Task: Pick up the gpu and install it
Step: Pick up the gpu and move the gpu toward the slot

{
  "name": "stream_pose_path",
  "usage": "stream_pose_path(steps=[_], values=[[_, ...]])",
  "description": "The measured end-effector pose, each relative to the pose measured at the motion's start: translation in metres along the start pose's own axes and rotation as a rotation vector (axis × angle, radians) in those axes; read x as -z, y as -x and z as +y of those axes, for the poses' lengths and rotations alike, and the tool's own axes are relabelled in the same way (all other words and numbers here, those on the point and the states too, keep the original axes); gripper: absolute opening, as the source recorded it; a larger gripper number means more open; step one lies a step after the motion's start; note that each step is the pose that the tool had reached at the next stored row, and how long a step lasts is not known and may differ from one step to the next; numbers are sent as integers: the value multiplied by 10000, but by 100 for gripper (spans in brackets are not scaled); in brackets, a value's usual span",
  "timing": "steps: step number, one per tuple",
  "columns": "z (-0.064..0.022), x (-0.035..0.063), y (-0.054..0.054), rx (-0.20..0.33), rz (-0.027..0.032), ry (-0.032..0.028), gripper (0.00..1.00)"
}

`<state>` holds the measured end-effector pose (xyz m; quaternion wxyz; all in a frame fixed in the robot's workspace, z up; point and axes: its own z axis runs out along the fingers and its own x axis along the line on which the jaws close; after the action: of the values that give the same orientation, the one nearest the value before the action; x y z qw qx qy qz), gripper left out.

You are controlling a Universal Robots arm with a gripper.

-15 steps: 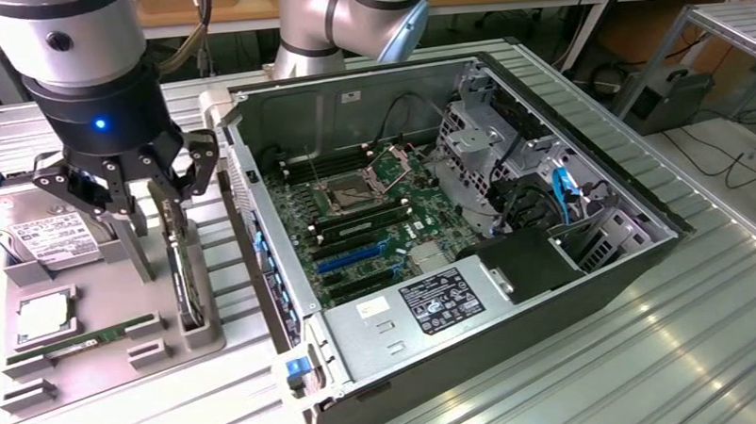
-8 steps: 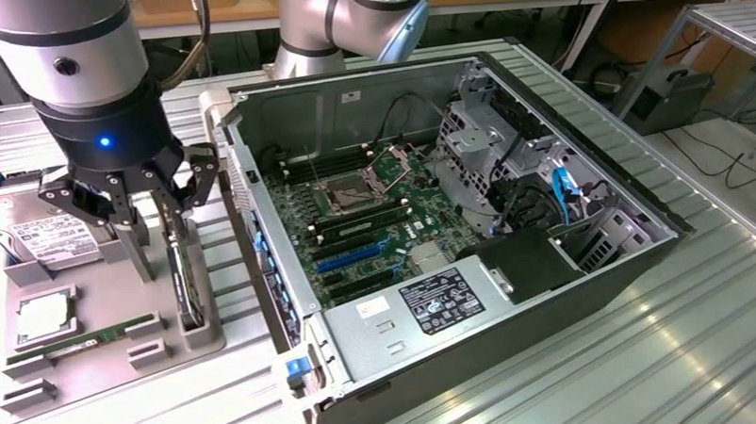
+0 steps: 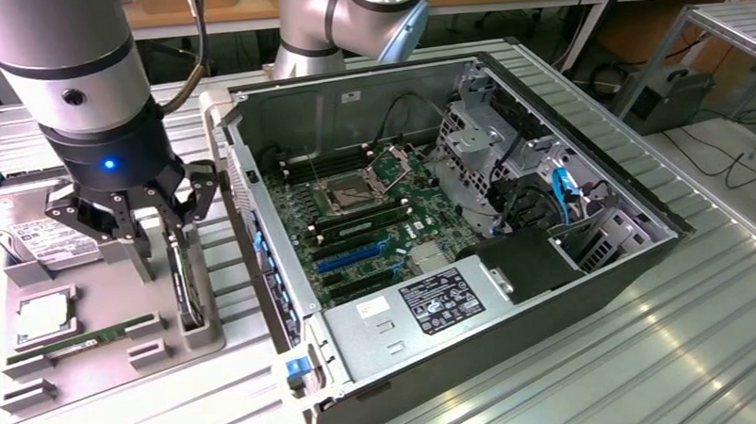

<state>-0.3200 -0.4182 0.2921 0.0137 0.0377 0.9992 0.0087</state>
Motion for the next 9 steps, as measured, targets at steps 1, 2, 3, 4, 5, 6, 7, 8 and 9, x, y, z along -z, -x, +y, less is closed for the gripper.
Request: stream_pose_path(steps=[1, 2, 3, 4, 5, 6, 7, 8, 9], values=[[-1, -19, -1, 0, -3, 1, 42], [-1, -45, -3, 0, -7, 1, 42], [-2, -62, -3, 0, -10, 1, 42], [-2, -84, -4, 0, -18, 1, 42], [-3, -111, -5, 0, -31, 2, 42], [-3, -126, -5, 1, -38, 3, 42], [-4, -148, -6, 1, -47, 3, 42], [-4, -163, -6, 1, -53, 4, 42], [-4, -187, -7, 1, -61, 5, 42]])
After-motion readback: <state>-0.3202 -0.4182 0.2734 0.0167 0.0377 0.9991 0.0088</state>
